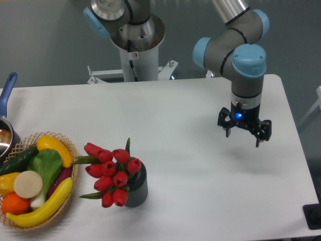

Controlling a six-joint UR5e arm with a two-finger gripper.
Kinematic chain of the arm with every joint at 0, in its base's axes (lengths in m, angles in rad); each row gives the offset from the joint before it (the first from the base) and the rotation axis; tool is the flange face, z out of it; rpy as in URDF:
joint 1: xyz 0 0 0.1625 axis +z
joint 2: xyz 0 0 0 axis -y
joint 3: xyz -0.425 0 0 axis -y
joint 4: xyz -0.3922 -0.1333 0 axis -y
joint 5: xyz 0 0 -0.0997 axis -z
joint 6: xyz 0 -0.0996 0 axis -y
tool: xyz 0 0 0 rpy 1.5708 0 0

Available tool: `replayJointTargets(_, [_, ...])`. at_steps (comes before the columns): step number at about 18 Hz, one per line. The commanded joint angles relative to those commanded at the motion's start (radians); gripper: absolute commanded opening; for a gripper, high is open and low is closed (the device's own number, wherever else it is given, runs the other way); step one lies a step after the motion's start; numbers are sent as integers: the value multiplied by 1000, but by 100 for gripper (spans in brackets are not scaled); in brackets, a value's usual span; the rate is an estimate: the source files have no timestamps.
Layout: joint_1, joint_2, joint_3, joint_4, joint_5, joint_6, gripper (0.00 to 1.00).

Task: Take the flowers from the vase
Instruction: 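Move the open gripper toward the red tulip bunch in the vase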

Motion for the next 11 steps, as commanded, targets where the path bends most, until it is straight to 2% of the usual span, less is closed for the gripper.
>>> replayJointTargets(2, [-9,2,-6,-3,-149,-2,100])
replayJointTargets(6, [-57,2,-20,-3,-270,-32,100])
replayJointTargets(9, [-69,50,-28,-1,-404,-95,100])
replayJointTargets(11, [-66,61,-29,-3,-547,-106,100])
